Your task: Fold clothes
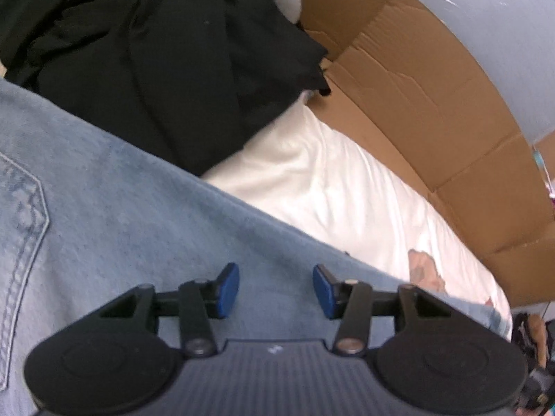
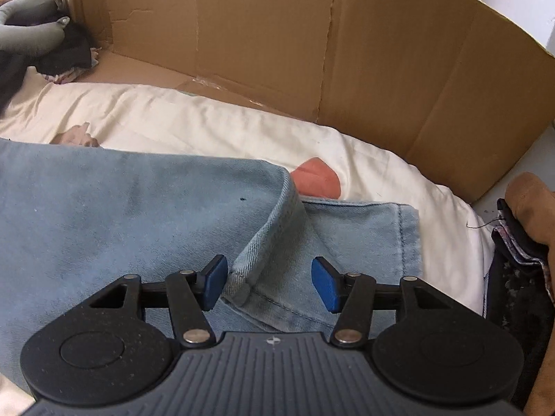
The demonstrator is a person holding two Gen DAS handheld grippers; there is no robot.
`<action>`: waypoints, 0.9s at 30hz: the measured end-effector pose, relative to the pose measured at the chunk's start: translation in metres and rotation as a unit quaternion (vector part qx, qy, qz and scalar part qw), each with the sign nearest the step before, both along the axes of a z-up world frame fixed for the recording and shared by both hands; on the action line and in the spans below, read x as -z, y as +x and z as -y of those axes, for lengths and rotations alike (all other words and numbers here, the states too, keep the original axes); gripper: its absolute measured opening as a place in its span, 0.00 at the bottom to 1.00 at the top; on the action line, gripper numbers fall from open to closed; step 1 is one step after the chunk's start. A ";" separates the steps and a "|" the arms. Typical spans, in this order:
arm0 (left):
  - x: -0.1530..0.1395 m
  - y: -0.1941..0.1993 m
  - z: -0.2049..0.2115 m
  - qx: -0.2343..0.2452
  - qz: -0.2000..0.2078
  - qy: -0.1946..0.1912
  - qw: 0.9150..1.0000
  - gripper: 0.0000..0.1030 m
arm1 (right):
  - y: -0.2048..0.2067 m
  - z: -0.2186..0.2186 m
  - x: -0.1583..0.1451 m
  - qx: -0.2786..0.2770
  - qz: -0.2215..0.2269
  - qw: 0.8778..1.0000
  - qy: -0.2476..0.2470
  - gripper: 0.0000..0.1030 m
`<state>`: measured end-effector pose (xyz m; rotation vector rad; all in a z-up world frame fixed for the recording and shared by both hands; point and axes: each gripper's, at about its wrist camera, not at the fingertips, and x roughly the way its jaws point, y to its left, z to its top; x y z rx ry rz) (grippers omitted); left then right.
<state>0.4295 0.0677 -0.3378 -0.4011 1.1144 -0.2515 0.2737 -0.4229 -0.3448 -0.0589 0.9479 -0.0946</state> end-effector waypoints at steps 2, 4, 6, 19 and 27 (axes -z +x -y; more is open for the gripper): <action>0.002 -0.007 -0.001 0.001 0.001 -0.003 1.000 0.53 | -0.001 -0.006 -0.003 -0.002 0.008 1.000 0.006 0.58; 0.003 -0.015 0.002 0.002 0.002 -0.006 1.000 0.53 | 0.000 -0.013 -0.001 -0.011 0.003 1.000 -0.007 0.59; 0.004 -0.016 0.006 0.005 0.003 -0.005 1.000 0.53 | 0.002 -0.016 0.003 -0.010 -0.002 1.000 -0.009 0.58; -0.001 -0.016 0.012 0.044 0.012 0.025 0.999 0.53 | 0.011 0.028 -0.029 -0.016 -0.006 0.999 -0.050 0.21; -0.001 -0.004 0.015 0.053 0.020 0.029 0.998 0.53 | 0.039 0.082 -0.031 -0.001 -0.012 0.999 -0.032 0.20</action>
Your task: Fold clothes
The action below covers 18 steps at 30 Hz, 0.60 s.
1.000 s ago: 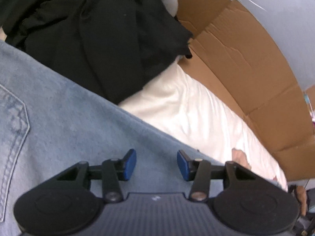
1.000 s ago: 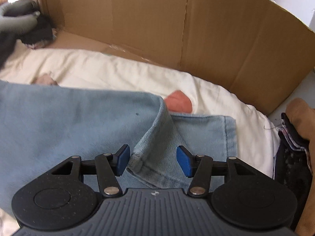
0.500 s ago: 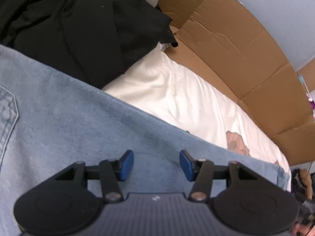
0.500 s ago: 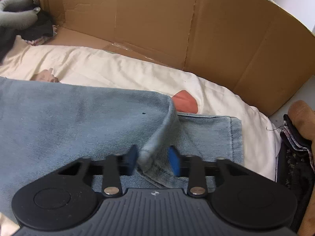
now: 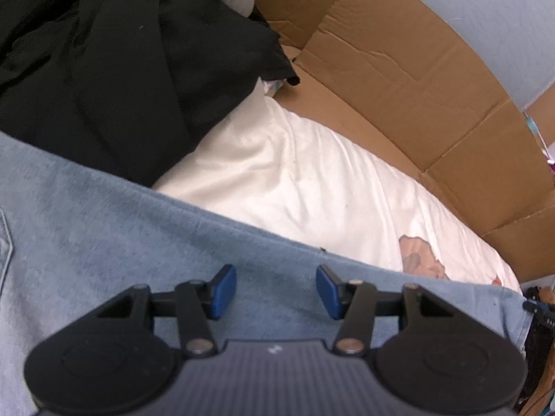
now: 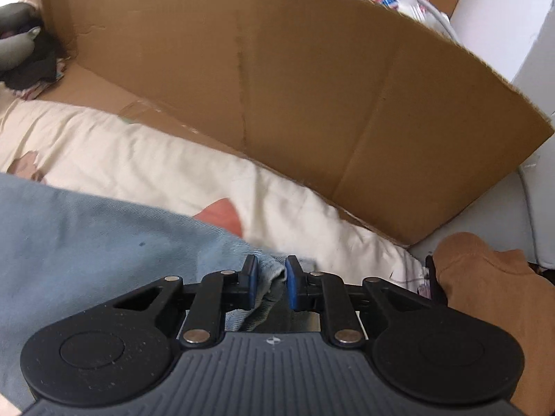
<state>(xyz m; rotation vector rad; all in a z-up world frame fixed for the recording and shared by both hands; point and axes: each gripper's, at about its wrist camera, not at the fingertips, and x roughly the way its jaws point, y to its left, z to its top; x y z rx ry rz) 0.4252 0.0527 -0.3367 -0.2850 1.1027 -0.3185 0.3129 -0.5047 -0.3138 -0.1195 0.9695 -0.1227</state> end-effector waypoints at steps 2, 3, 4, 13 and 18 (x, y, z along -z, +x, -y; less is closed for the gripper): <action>0.000 0.000 0.000 0.004 0.001 0.002 1.000 0.53 | 0.006 0.006 0.003 -0.003 -0.001 1.000 0.000 0.20; 0.000 0.000 0.000 0.005 0.001 0.003 1.000 0.53 | 0.008 0.007 0.005 -0.008 -0.003 1.000 -0.002 0.20; 0.000 0.001 0.000 0.007 0.001 0.004 1.000 0.53 | 0.011 0.008 0.006 -0.013 -0.005 1.000 -0.003 0.20; -0.003 -0.001 0.001 0.018 0.001 0.012 1.000 0.53 | 0.022 0.029 0.005 0.014 0.002 1.000 0.000 0.30; -0.007 -0.010 0.003 0.041 -0.002 0.017 0.999 0.53 | -0.006 0.032 -0.014 0.040 0.022 0.999 0.024 0.30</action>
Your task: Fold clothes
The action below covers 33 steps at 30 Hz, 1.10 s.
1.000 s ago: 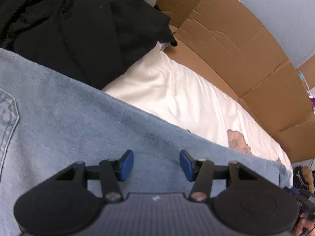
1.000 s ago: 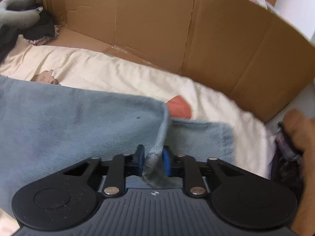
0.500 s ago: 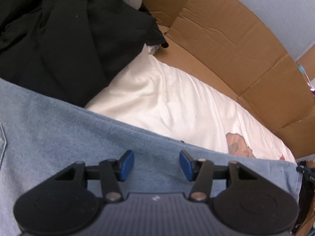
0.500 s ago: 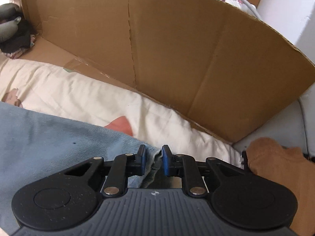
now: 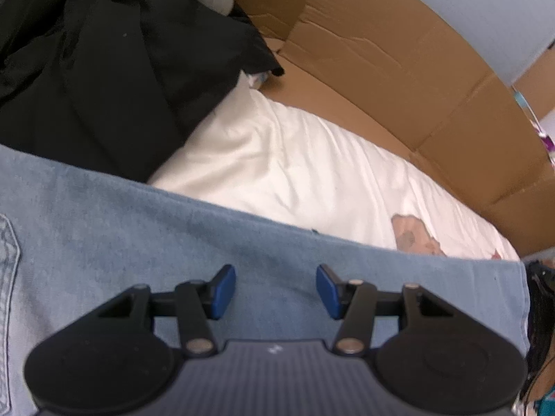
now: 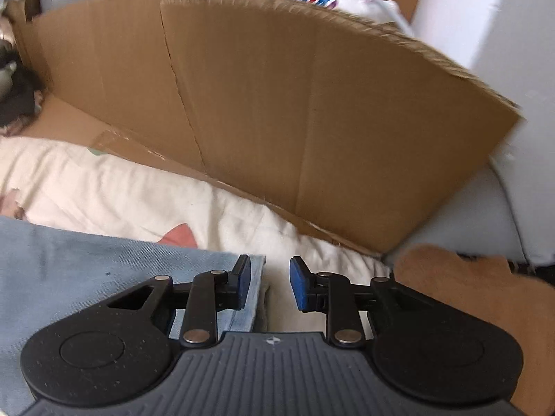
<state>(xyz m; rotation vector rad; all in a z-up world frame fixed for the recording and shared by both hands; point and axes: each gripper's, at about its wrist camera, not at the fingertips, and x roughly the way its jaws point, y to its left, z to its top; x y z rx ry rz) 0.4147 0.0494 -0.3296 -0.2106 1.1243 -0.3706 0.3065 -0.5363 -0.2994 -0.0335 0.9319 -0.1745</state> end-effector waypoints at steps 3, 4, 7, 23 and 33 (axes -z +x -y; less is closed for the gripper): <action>-0.005 -0.010 0.002 0.018 0.001 0.006 1.000 0.53 | -0.026 -0.006 -0.009 0.012 0.008 1.000 0.015 0.30; -0.007 -0.015 0.003 0.025 0.001 0.008 1.000 0.53 | -0.036 -0.008 -0.012 0.019 0.011 1.000 0.022 0.30; -0.013 -0.029 0.006 0.051 0.005 0.016 0.999 0.53 | -0.065 -0.017 -0.014 0.041 0.013 0.999 0.034 0.30; -0.030 -0.106 0.031 0.130 0.004 0.047 0.990 0.55 | -0.138 -0.049 0.008 0.077 0.007 0.993 0.085 0.39; -0.008 -0.131 0.046 0.140 -0.026 0.017 0.990 0.55 | -0.157 -0.050 0.049 0.160 -0.017 0.977 0.144 0.39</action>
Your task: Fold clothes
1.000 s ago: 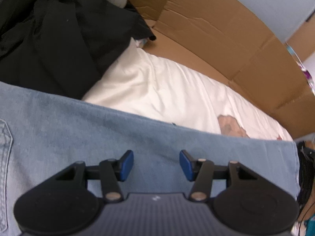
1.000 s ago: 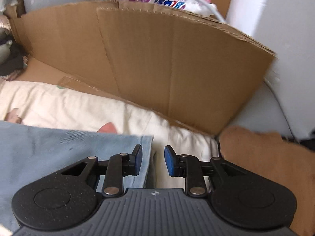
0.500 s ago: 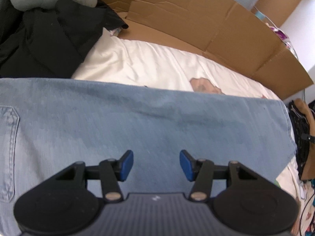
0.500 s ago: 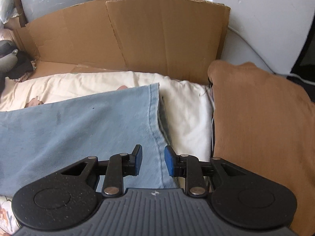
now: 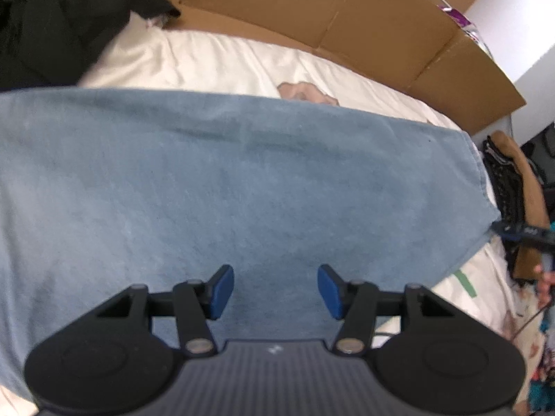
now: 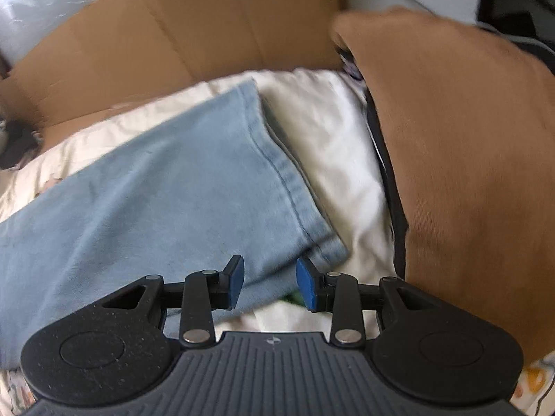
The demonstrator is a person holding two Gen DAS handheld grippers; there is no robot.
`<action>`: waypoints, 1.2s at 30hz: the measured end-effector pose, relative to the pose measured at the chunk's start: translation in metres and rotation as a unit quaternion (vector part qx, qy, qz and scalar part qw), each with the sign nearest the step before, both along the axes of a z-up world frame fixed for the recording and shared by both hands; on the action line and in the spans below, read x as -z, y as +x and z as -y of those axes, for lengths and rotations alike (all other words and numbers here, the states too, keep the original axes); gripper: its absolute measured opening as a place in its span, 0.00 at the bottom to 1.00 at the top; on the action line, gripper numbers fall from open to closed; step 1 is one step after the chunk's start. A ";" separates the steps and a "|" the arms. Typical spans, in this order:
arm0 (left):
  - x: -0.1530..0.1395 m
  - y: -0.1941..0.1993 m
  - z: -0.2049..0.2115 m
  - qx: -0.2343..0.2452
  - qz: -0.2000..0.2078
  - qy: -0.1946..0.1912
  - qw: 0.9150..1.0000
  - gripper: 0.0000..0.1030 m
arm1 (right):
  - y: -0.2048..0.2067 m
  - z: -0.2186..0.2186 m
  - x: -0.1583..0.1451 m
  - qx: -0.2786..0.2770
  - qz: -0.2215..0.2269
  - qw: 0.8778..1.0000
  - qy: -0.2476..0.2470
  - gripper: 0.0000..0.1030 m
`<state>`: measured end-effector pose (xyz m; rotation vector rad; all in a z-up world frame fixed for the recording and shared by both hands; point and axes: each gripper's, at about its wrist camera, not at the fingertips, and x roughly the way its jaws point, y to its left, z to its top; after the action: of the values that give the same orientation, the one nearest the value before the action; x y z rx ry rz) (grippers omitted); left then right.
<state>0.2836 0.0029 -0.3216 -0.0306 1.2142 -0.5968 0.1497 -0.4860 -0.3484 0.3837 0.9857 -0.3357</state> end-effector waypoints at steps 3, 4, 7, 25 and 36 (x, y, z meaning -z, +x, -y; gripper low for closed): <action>0.005 0.004 -0.004 -0.007 -0.001 0.009 1.000 0.57 | 0.001 0.005 0.006 0.016 0.004 1.000 0.014 0.39; 0.007 0.005 -0.006 -0.011 -0.002 0.010 1.000 0.57 | 0.002 0.007 0.007 0.021 0.005 1.000 0.018 0.39; 0.013 0.004 -0.012 -0.030 -0.012 0.000 0.999 0.57 | 0.005 0.011 0.010 0.032 0.012 0.999 0.029 0.39; 0.016 -0.003 -0.018 -0.030 -0.007 0.005 1.000 0.57 | -0.011 0.030 0.009 0.103 0.034 0.991 0.079 0.02; 0.013 -0.005 -0.022 -0.027 -0.001 0.013 1.000 0.57 | -0.021 0.029 0.008 0.115 0.024 0.991 0.067 0.00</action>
<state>0.2788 0.0250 -0.3344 -0.0407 1.2190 -0.5343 0.1291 -0.5148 -0.3569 0.6265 0.9216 -0.4680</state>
